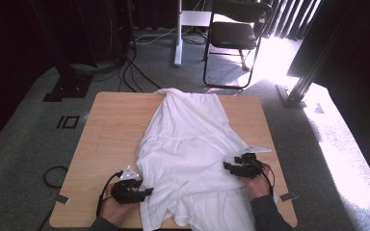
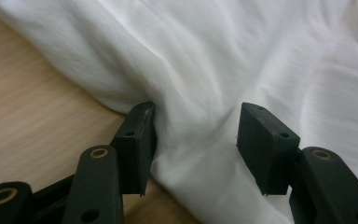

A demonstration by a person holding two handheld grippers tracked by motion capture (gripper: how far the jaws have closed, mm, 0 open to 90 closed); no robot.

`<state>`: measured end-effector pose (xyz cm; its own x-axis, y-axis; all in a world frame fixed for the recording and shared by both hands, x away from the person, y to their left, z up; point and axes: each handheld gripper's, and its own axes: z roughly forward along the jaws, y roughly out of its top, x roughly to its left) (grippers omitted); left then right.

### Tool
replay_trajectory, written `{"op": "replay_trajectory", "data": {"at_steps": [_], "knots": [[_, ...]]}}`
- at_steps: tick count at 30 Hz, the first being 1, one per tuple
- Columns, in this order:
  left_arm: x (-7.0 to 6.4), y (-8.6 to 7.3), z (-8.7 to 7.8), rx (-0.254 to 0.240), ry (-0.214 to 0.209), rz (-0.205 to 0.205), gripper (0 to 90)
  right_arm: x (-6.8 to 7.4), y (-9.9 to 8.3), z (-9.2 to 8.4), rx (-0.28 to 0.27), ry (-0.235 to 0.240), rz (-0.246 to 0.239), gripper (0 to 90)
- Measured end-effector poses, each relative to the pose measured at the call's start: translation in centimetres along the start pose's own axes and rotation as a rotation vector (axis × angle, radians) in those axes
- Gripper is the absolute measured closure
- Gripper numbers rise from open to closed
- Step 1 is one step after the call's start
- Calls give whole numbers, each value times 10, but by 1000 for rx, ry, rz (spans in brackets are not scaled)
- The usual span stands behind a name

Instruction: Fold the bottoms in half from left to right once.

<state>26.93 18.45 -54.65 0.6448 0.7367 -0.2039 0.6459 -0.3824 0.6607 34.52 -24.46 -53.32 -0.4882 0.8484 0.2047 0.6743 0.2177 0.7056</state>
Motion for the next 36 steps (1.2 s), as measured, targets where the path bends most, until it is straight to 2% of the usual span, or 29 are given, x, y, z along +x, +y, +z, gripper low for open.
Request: {"op": "replay_trajectory", "data": {"at_steps": [1,2,4,5,7,10,12,13,14,15,16,18,19,22,25,26,28,30,32,34,36], "knots": [[-3,0,0,7,-9,5,514,0,0,4,14,10,4,407],[-5,-1,1,15,-18,14,600,2,-1,6,26,26,0,518],[-8,-2,1,32,-32,48,776,6,-2,2,17,43,-20,720],[-7,-3,0,28,-48,52,835,7,-3,-2,8,44,-31,803],[-5,-2,-7,12,-59,56,873,9,-6,-17,-15,36,-41,881],[0,-2,-23,-28,-52,49,879,8,-12,-39,-54,54,-34,883],[5,-2,-31,-42,-20,40,880,6,-20,-60,-81,46,-25,885],[9,-3,-33,-43,-19,25,880,5,-23,-67,-94,41,-18,885],[9,-3,-33,-43,-19,25,881,3,-28,-78,-110,30,-11,884],[16,-4,-33,-44,-9,-10,881,1,-34,-88,-123,11,-1,883],[19,-4,-31,-36,-1,-18,881,-3,-40,-98,-135,-4,11,884],[21,-4,-27,-13,32,-22,880,-11,-53,-117,-149,-27,42,884],[21,-4,-24,-6,33,-29,877,-16,-61,-124,-150,-38,58,884],[21,-3,-18,8,55,-31,820,-29,-85,-144,-151,-37,109,882],[20,-2,-16,0,86,-48,692,-35,-101,-150,-133,-36,140,857],[19,-1,-18,-7,82,-52,659,-36,-105,-150,-125,-40,144,827],[17,-1,-21,-24,75,-53,600,-36,-108,-148,-119,-53,153,668],[13,-1,-26,-46,65,-40,574,-37,-105,-146,-130,-83,159,589],[10,-1,-29,-56,67,-37,546,-36,-98,-143,-159,-88,166,540],[7,0,-29,-67,61,-30,518,-34,-90,-138,-172,-90,151,513],[0,2,-25,-69,38,7,504,-30,-82,-127,-148,-76,108,501]]}}
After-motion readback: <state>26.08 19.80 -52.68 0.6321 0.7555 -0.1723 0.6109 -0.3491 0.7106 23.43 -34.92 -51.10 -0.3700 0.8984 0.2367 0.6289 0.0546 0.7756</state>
